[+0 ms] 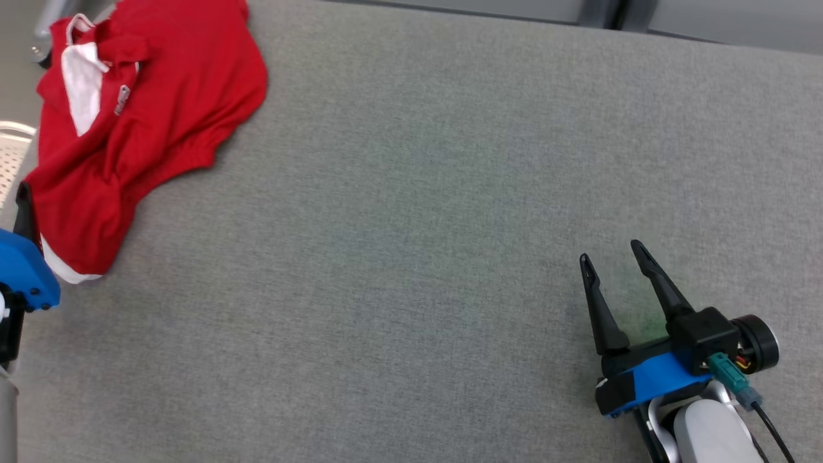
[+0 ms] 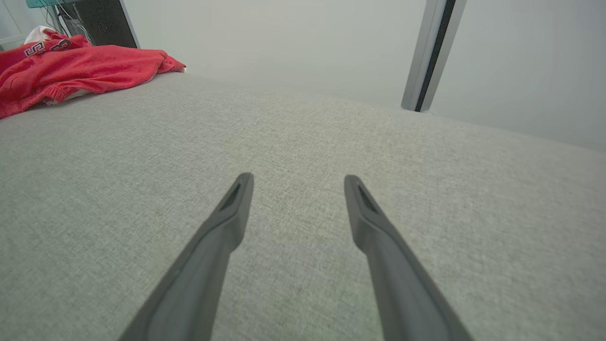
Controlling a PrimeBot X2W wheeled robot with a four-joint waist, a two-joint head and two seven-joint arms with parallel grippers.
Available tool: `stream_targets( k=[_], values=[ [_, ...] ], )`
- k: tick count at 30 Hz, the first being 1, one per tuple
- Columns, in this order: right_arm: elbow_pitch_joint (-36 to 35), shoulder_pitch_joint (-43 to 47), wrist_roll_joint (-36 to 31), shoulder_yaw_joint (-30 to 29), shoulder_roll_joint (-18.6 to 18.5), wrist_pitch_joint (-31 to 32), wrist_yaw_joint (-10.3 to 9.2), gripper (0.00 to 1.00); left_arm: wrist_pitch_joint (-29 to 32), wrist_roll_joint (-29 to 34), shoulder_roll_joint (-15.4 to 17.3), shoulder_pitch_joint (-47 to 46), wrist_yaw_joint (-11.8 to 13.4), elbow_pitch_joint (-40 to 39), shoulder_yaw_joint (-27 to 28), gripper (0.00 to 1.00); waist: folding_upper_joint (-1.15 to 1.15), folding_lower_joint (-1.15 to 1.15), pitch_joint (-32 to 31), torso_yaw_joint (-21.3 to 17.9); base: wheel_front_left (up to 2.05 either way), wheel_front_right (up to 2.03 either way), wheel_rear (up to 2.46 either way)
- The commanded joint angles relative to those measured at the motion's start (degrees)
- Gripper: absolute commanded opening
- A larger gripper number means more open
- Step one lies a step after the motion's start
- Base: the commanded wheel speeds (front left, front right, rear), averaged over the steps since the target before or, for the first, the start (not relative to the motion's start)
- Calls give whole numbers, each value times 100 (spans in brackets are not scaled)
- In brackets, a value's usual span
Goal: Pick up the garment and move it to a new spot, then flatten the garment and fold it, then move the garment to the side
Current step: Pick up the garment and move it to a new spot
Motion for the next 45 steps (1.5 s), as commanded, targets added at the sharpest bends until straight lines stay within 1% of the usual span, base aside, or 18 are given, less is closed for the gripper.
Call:
stream_targets(
  k=[1, 5, 7, 12, 16, 17, 18, 19, 21, 23, 29, 33, 35, 37, 40, 45],
  values=[
    [-25, -88, -43, 26, -30, -34, 1, 100, 75, -97, -16, -70, -20, 101, 13, 100, -1, -2, 62, -28, 0, 0, 0],
    [-25, -126, -96, 26, -31, -34, 1, 100, 253, -329, -73, -58, -63, 515, 61, 100, -1, -2, 257, -146, 0, 0, 0],
    [-35, -136, -92, 24, -31, -34, 1, 100, 179, -485, -186, -79, -52, 693, 149, 100, -1, -2, 327, -185, 0, 0, 0],
    [-50, -174, -133, 50, -31, -34, 1, 100, 6, -738, -350, -166, -17, 1096, 308, 100, -1, -2, 433, -271, 0, 0, 0],
    [-29, -196, -115, 165, -31, -34, 1, 100, 21, -862, -451, -212, -35, 1393, 306, 100, -1, -2, 458, -334, 0, 0, 0],
    [-7, -192, -83, 212, -31, -34, 1, 100, 40, -900, -471, -237, -41, 1459, 312, 80, -1, -2, 456, -348, 0, 0, 0],
    [11, -193, -61, 248, -31, -34, 1, 100, 34, -935, -466, -261, -39, 1522, 337, 55, -1, -2, 447, -366, 0, 0, 0],
    [27, -190, -50, 279, -31, -34, 1, 100, 15, -940, -447, -273, -24, 1578, 345, 45, -1, -2, 435, -383, 0, 0, 0],
    [61, -189, -16, 343, -31, -34, 1, 100, -35, -919, -408, -271, -12, 1670, 327, 0, -1, -2, 395, -423, 0, 0, 0],
    [78, -176, 21, 361, -31, -34, 1, 100, -73, -902, -368, -303, 9, 1733, 312, 0, -1, -2, 328, -453, 0, 0, 0],
    [98, -71, 131, 321, -31, -34, 1, 100, -375, -675, -57, -449, 189, 1672, 229, 0, -1, -2, 40, -489, 0, 0, 0],
    [87, -3, 291, 316, -31, -34, 1, 100, -595, -403, 248, -611, 281, 1419, 61, 0, -1, -2, -223, -537, 0, 0, 0],
    [90, 35, 387, 316, -30, -34, 1, 100, -720, -276, 380, -710, 397, 1252, 30, 0, -1, -2, -372, -587, 0, 0, 0],
    [95, 67, 479, 312, -30, -34, 1, 100, -806, -143, 483, -802, 449, 1059, -77, 0, -1, -2, -534, -661, 0, 0, 0],
    [123, 172, 635, 288, -30, -34, 1, 100, -778, 88, 599, -1010, 469, 731, -286, 0, -1, -2, -793, -809, 0, 0, 0],
    [158, 330, 818, 156, -27, -35, 1, 100, -625, 428, 608, -1384, 322, 148, -745, 0, -1, -2, -1191, -1143, 0, 0, 0]
  ],
)
